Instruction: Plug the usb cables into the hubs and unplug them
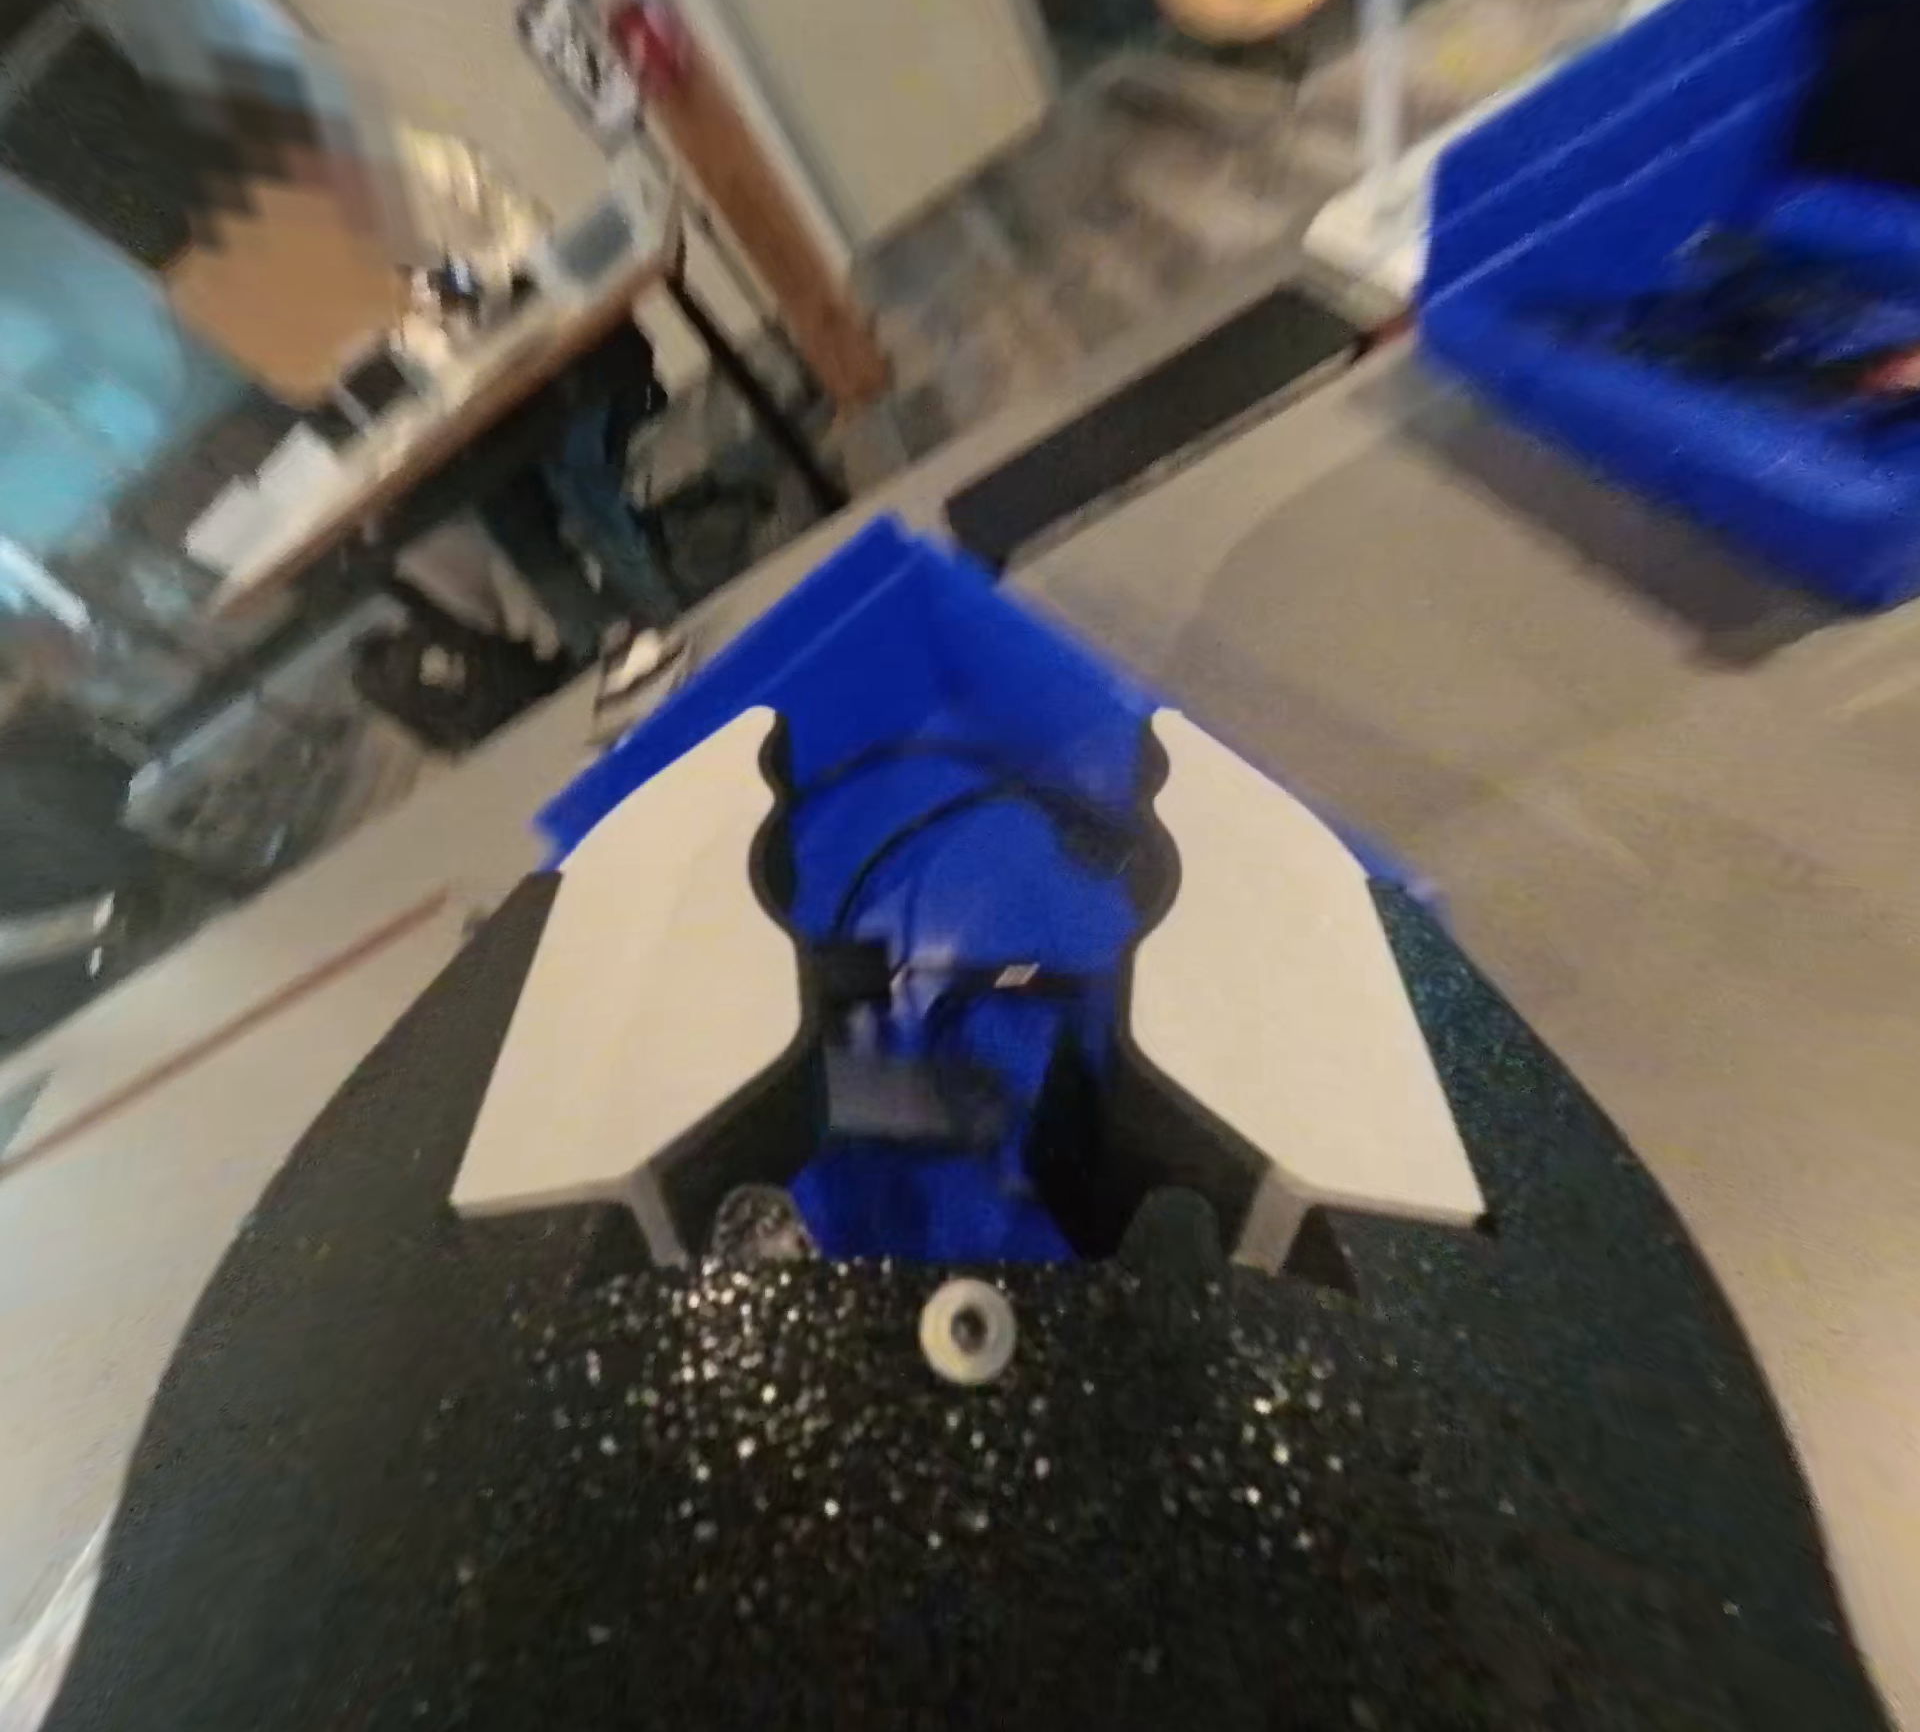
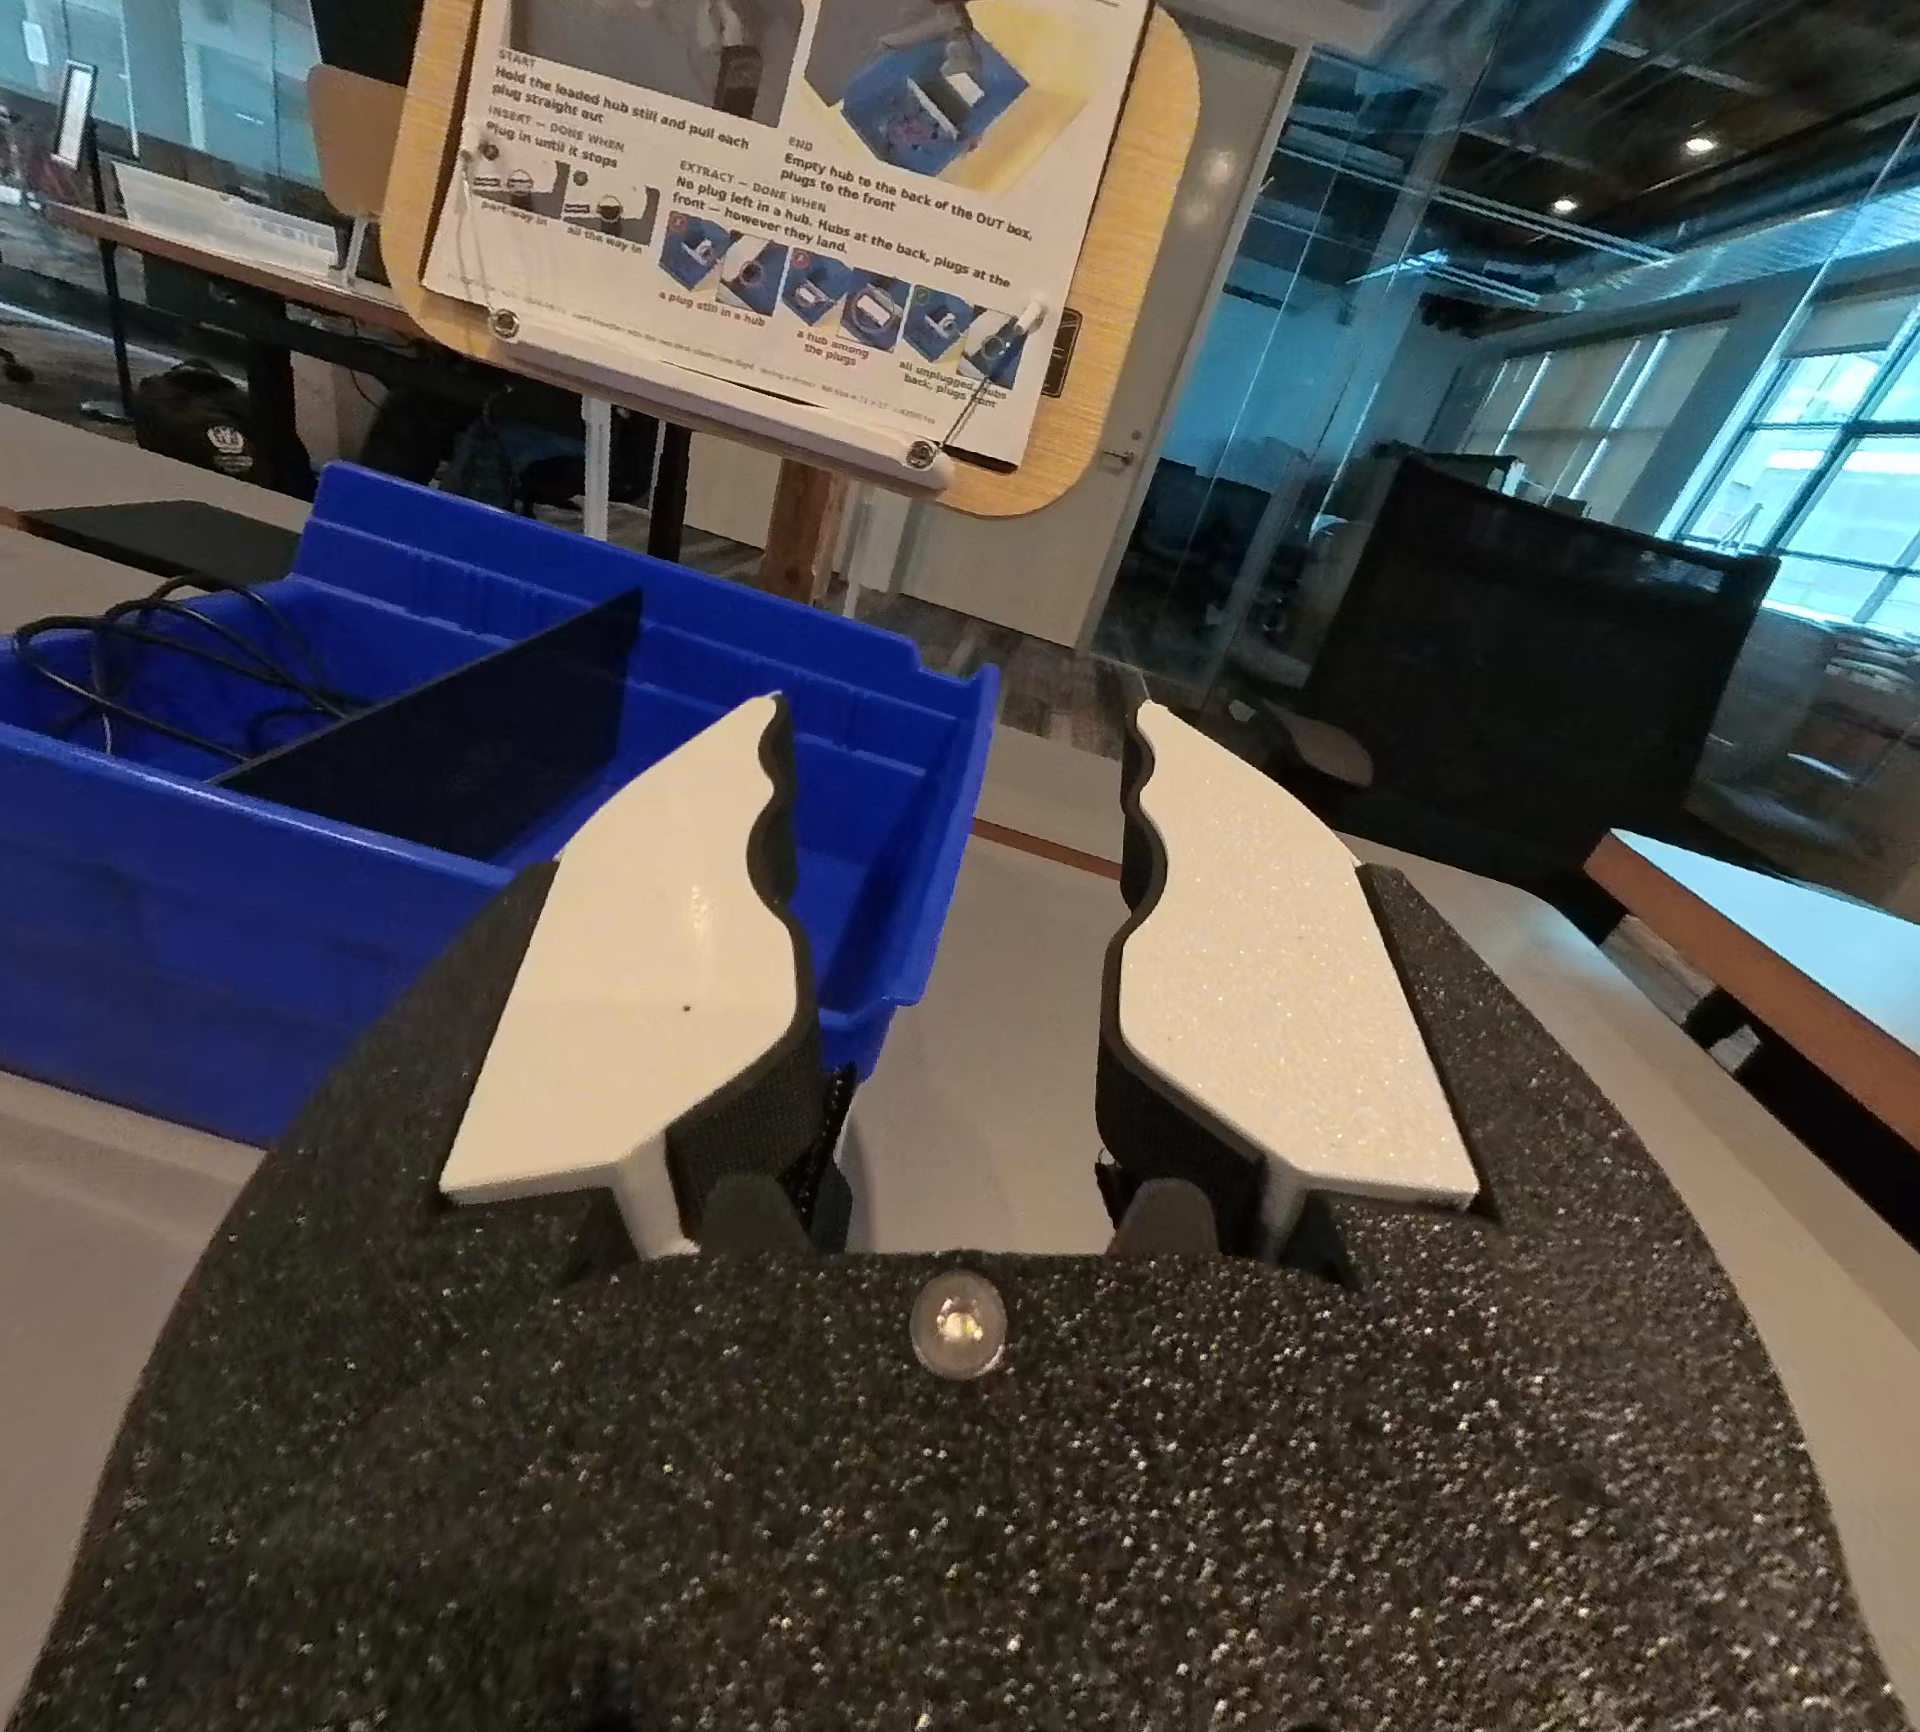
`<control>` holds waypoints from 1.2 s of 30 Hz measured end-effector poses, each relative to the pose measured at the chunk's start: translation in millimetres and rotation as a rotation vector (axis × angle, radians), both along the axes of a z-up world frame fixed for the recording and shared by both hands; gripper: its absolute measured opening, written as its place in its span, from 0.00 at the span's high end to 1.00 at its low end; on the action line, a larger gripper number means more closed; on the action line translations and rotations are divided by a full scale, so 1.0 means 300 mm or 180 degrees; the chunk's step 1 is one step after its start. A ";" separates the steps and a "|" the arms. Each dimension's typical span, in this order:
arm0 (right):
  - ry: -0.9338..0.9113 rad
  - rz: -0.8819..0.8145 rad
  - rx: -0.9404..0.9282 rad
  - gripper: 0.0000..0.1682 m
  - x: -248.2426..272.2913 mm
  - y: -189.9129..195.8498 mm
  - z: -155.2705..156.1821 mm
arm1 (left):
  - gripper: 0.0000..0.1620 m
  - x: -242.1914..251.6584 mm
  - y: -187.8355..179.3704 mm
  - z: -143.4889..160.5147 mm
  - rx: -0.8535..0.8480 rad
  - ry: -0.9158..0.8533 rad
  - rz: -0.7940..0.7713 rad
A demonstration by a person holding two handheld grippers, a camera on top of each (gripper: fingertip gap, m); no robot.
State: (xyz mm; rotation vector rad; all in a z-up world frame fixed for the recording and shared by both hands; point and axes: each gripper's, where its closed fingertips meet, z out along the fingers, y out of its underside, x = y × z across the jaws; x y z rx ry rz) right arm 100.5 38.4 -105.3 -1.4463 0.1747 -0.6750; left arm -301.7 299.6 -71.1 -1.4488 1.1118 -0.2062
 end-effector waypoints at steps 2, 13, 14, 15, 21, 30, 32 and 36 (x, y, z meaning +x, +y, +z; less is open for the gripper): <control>-0.0012 0.0021 0.0000 0.64 -0.004 0.003 0.004 | 0.61 0.116 -0.092 0.037 0.0326 -0.0484 -0.0185; -0.0015 -0.0040 -0.0019 0.66 0.013 -0.010 0.017 | 0.59 0.349 -0.302 -0.071 0.0387 -0.1356 -0.1025; 0.0064 -0.0029 -0.0044 0.66 0.015 -0.024 0.013 | 0.59 0.347 -0.307 -0.087 0.0385 -0.1333 -0.1065; 0.0157 -0.0013 -0.0090 0.65 0.016 -0.020 0.003 | 0.60 0.351 -0.314 -0.104 0.0368 -0.1284 -0.1104; 0.0319 -0.0137 -0.0761 0.68 0.051 0.010 -0.013 | 0.61 0.378 -0.345 -0.117 0.0451 -0.1169 -0.1206; 0.1471 0.0044 -0.2118 0.70 0.107 0.078 -0.104 | 0.61 0.385 -0.336 -0.145 0.0261 -0.1118 -0.1246; 0.1709 0.0078 -0.2445 0.68 0.113 0.104 -0.135 | 0.61 0.386 -0.337 -0.145 0.0255 -0.1116 -0.1256; 0.1812 0.0015 -0.3099 0.72 0.125 0.134 -0.202 | 0.62 0.391 -0.346 -0.153 0.0295 -0.1048 -0.1288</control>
